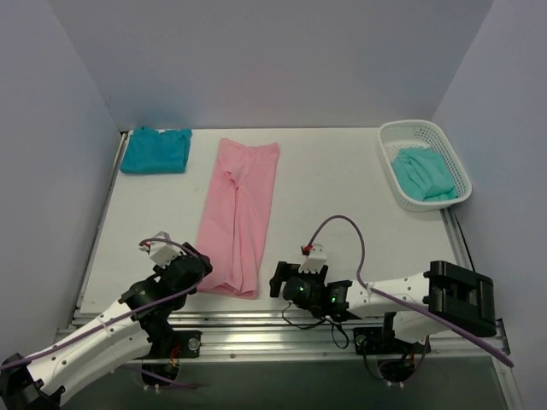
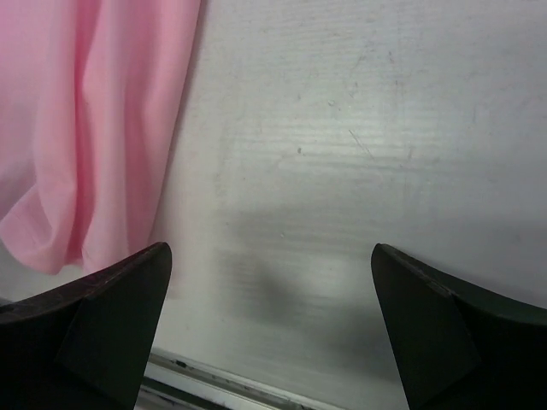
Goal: Fold and stack the t-shirts
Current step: Fold the tshirt
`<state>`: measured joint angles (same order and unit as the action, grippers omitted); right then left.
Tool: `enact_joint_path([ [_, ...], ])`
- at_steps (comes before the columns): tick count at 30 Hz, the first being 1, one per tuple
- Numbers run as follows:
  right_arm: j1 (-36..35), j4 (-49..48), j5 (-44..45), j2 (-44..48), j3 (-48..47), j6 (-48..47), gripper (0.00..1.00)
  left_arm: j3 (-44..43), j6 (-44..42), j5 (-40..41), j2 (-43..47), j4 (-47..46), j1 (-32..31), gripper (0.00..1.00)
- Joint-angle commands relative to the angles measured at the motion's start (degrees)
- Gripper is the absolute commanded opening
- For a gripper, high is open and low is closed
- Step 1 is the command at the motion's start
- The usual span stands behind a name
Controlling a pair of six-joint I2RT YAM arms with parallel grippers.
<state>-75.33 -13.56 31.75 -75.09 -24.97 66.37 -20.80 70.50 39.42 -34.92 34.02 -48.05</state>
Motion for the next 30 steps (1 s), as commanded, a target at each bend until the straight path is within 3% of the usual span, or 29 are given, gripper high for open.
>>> enact_joint_path([
  [1,3.7,-4.5,-2.9,-5.2,-3.2,-4.8,0.99,-3.7,5.3,5.7,2.1,8.5,-0.2,0.74],
  [8,5.8,-8.7,-8.9,-15.3,-11.5,-9.6,0.98,-3.8,6.5,6.4,0.1,7.8,0.1,0.78],
  [17,5.9,-10.9,-12.3,-16.8,-12.3,-8.3,0.94,-0.7,8.6,4.8,-0.3,5.9,0.2,0.78],
  [21,5.6,-16.5,-17.2,-20.9,-11.7,-7.3,0.86,0.6,8.8,4.4,-0.6,4.7,0.2,0.78],
  [27,5.6,-25.6,-23.7,-30.1,-12.1,-5.5,0.56,0.0,9.0,4.4,-2.1,5.0,0.2,0.77],
  [30,5.5,-25.2,-23.6,-30.6,-12.4,-5.3,0.52,0.1,9.0,4.6,-1.6,5.1,0.2,0.77],
])
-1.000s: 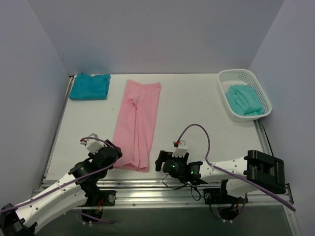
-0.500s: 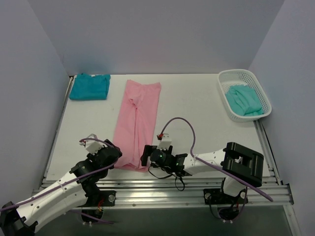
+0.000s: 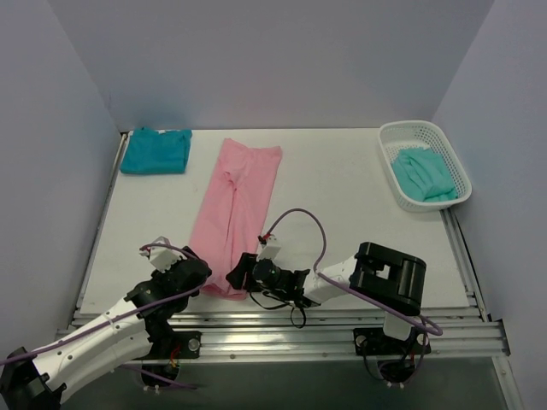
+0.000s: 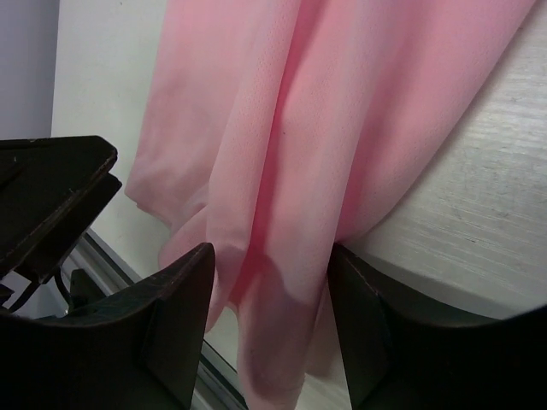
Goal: Fold and stack the t-shirts
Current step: Fold the tshirt
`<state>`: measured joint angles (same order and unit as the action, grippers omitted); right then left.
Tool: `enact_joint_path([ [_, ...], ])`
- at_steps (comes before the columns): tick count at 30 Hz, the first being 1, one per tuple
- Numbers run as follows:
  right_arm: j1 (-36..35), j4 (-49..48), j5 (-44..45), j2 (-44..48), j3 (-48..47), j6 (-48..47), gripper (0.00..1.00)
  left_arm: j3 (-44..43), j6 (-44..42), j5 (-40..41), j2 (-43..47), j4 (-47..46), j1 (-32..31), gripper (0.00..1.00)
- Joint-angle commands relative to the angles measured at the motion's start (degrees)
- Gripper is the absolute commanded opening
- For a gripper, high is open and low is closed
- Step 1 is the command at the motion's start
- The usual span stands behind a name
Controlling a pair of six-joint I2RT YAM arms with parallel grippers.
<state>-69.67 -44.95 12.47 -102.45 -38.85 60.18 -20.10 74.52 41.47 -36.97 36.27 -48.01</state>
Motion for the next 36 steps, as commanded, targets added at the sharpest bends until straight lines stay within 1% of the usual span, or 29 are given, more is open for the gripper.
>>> enact_joint_path([
  [1,-0.2,6.7,-3.9,-2.8,1.5,0.7,0.51,-0.6,4.9,2.6,0.6,2.9,0.2,0.77],
  [9,-1.5,17.1,3.8,4.8,2.0,-0.2,0.51,-0.5,4.8,2.7,1.0,3.3,0.1,0.76],
  [11,-1.5,19.6,4.9,8.0,3.2,-0.3,0.46,-0.6,5.0,2.6,0.5,3.3,0.2,0.75],
  [12,-1.3,20.6,6.3,9.0,3.8,-0.3,0.4,-0.9,5.1,2.6,0.0,3.4,0.2,0.75],
  [13,-1.3,22.2,7.1,11.0,4.6,-0.5,0.36,-0.9,5.1,2.6,-0.2,3.3,0.2,0.75],
  [15,0.0,23.1,8.4,13.0,5.6,-0.9,0.31,-1.1,5.2,2.6,-0.8,3.0,0.2,0.75],
  [19,1.6,22.5,8.3,15.2,7.4,-1.3,0.32,-1.2,5.0,2.6,-1.4,2.1,0.2,0.75],
  [26,1.3,19.1,5.7,10.7,5.0,-1.9,0.34,-1.4,4.8,2.7,-2.4,1.6,0.2,0.74],
  [29,0.1,20.3,6.6,10.2,2.8,-2.6,0.47,-1.3,4.8,3.0,-2.6,1.5,0.2,0.74],
  [30,-0.4,21.2,7.2,10.3,1.7,-2.7,0.62,-1.3,4.8,3.0,-2.7,1.4,0.2,0.74],
  [31,-0.7,22.3,7.7,10.4,1.2,-3.0,0.7,-1.3,4.7,3.1,-2.6,1.3,0.2,0.74],
  [32,-1.2,22.6,8.3,10.5,0.9,-3.1,0.75,-1.2,4.7,3.0,-2.7,0.9,0.2,0.74],
  [33,-1.3,23.0,8.4,10.6,0.5,-3.1,0.8,-1.1,4.7,3.0,-2.7,0.6,0.2,0.73],
  [36,-1.9,23.8,8.9,10.5,-0.6,-3.3,0.82,-1.1,4.7,3.0,-2.8,0.5,0.2,0.73],
])
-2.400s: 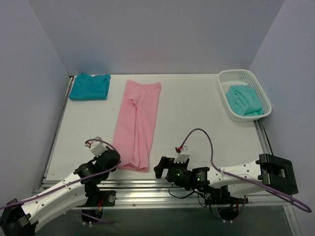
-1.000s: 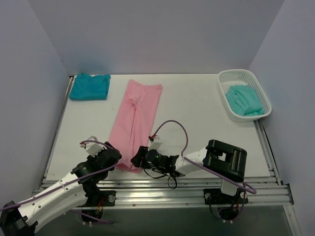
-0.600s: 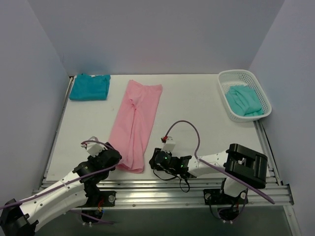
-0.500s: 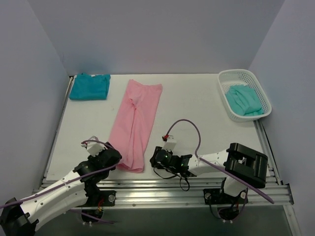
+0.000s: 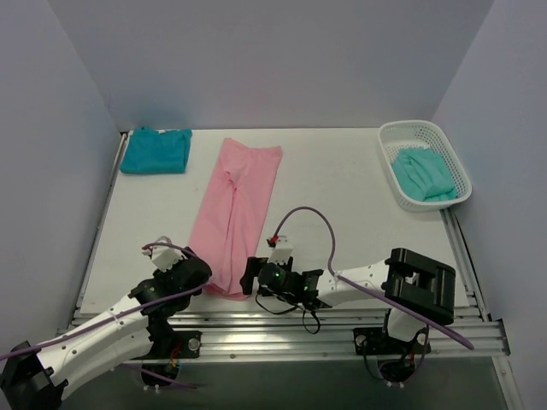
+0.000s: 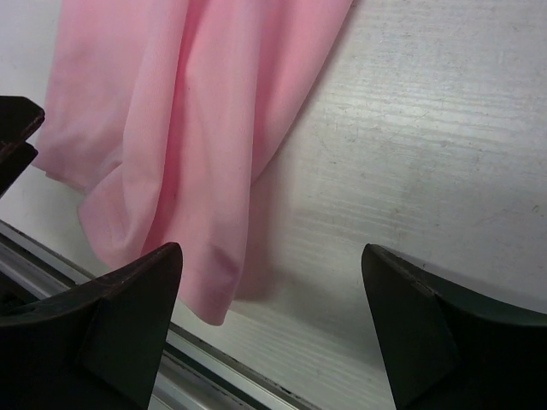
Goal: Fold and stack the t-shirts
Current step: Fold the tshirt
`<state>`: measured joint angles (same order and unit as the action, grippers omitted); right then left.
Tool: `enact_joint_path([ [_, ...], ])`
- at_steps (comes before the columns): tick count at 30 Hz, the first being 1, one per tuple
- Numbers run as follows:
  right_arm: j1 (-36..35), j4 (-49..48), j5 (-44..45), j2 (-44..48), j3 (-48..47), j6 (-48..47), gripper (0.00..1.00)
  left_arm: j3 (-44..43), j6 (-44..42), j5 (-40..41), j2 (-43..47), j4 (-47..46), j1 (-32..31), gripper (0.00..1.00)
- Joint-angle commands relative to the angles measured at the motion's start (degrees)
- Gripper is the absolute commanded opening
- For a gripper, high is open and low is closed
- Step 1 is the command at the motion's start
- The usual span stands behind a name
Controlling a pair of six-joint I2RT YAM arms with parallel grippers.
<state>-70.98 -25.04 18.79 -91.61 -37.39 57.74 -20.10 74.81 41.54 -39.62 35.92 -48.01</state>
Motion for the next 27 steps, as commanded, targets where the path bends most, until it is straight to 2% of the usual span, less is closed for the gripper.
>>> enact_joint_path([
  [1,-0.6,3.8,2.5,-0.6,-2.7,-1.0,0.82,-1.1,4.3,2.9,-0.1,0.7,0.2,0.73],
  [14,-1.2,-1.7,-3.2,-10.8,-8.8,-1.6,0.73,-0.7,3.5,2.8,0.6,0.1,0.2,0.73],
  [19,-1.2,-1.6,-3.4,-10.8,-9.0,-1.5,0.64,-0.5,3.2,3.1,2.3,0.5,0.2,0.73],
  [22,-1.3,-1.5,-3.2,-10.3,-8.6,-1.4,0.51,-0.3,3.2,3.1,2.7,0.5,0.2,0.73],
  [23,-1.2,-1.8,-3.2,-10.2,-8.4,-1.3,0.32,-0.3,3.2,3.1,2.7,0.5,0.2,0.73],
  [25,-1.3,-2.1,-3.1,-10.2,-7.8,-1.1,0.15,-0.3,3.2,3.1,2.5,0.4,0.2,0.73],
  [26,-1.3,-2.1,-3.1,-10.3,-7.8,-1.1,0.0,-0.3,3.2,3.1,2.4,0.3,0.2,0.73],
  [27,-1.2,-2.2,-3.1,-10.3,-7.7,-1.0,0.0,-0.4,3.2,3.0,2.4,0.3,0.2,0.73],
])
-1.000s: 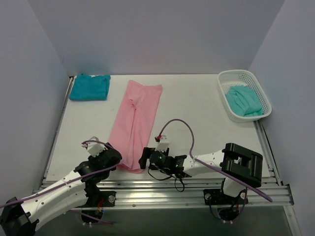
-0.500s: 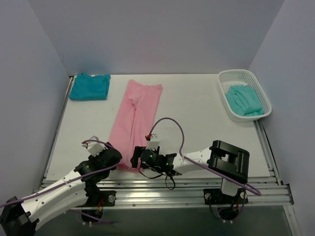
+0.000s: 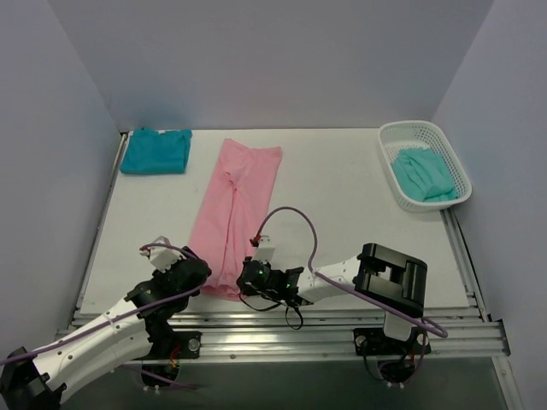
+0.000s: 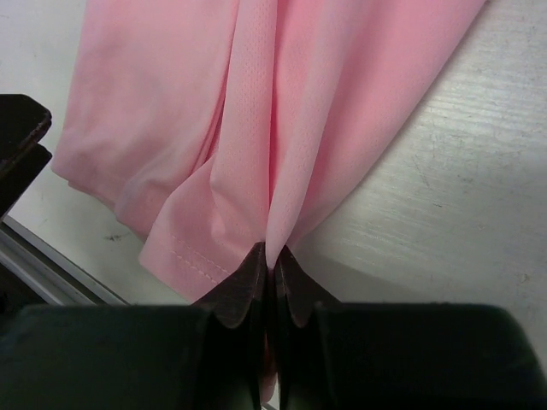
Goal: Fold and stack the t-shirts
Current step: Fold the tshirt
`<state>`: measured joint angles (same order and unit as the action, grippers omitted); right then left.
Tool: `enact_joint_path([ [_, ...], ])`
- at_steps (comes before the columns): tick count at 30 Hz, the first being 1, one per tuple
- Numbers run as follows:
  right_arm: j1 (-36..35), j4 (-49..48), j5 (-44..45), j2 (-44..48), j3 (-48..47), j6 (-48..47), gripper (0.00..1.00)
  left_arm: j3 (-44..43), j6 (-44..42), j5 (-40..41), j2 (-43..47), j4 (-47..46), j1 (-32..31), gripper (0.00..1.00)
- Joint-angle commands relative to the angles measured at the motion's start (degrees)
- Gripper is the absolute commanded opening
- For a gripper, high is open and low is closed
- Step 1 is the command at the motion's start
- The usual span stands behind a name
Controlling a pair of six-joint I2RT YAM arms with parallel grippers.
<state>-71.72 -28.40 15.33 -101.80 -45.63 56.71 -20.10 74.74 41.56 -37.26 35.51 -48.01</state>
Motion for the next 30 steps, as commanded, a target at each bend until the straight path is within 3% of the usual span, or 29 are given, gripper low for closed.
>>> enact_joint_path([
  [1,-0.5,1.0,0.4,-0.3,1.0,0.2,0.0,-0.3,3.1,3.0,-0.1,0.6,0.2,0.73],
  [10,3.0,0.8,1.6,4.9,6.9,-0.9,0.0,-0.8,1.6,2.6,-3.6,-2.2,0.2,0.73],
  [20,9.8,13.7,8.7,25.9,12.8,-4.8,0.0,0.2,-0.5,-3.2,-10.9,-9.1,-0.1,0.71],
  [30,9.9,12.2,8.5,24.4,13.2,-5.0,0.0,5.4,-4.5,-12.5,-18.9,-25.1,-1.8,0.68],
])
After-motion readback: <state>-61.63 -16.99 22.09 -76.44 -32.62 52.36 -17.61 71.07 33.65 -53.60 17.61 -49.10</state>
